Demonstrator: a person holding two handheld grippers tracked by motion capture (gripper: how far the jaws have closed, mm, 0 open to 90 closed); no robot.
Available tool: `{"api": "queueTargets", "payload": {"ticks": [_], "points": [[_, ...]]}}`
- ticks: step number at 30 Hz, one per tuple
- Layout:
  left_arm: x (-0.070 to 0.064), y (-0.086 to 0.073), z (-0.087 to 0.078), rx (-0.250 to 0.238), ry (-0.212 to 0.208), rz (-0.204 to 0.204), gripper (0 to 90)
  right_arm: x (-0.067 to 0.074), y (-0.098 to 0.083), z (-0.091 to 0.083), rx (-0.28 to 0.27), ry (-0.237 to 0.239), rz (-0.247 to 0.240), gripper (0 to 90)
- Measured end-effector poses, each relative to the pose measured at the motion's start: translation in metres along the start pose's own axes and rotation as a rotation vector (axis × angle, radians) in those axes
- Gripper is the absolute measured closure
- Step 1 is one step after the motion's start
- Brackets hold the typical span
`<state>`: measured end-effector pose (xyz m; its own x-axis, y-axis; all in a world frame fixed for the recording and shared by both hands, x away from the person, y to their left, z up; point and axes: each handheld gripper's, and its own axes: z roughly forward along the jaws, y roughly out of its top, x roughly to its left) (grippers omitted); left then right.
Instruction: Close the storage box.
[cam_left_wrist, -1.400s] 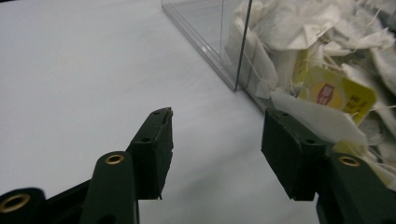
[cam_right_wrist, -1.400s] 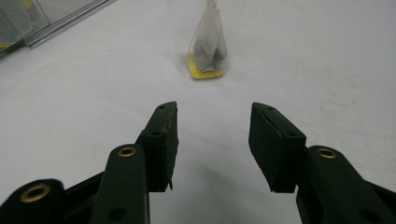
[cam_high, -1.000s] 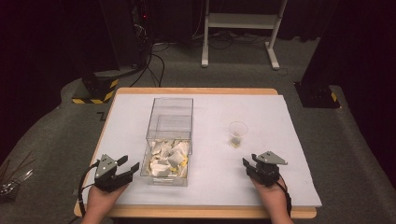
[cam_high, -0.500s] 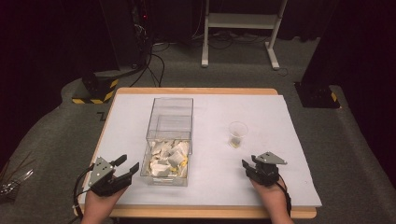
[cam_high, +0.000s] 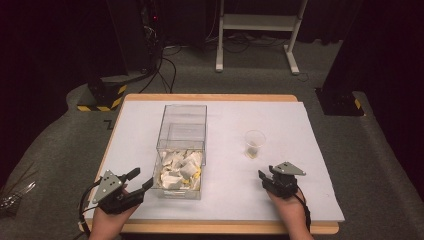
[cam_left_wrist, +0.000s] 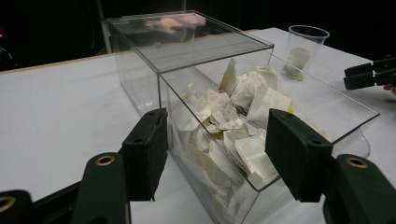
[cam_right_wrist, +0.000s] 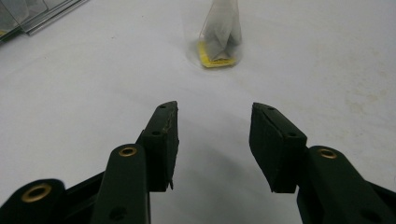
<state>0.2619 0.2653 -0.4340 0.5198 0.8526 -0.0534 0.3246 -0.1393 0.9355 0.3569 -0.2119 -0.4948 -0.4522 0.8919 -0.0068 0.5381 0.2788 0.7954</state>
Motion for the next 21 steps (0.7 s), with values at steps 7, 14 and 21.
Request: {"api": "queueTargets", "payload": {"ticks": [7,14,21], "points": [[-0.008,-0.004,0.0,0.014,0.008,0.018,37.4,0.001,-0.002,0.0,0.002,0.005,-0.008,52.3],[-0.011,-0.008,-0.001,0.025,0.004,0.011,37.0,0.0,0.0,-0.001,-0.01,0.017,-0.007,52.3],[-0.01,-0.012,-0.001,0.04,0.001,0.005,37.0,-0.001,0.003,0.004,-0.001,0.019,0.008,52.2]]}}
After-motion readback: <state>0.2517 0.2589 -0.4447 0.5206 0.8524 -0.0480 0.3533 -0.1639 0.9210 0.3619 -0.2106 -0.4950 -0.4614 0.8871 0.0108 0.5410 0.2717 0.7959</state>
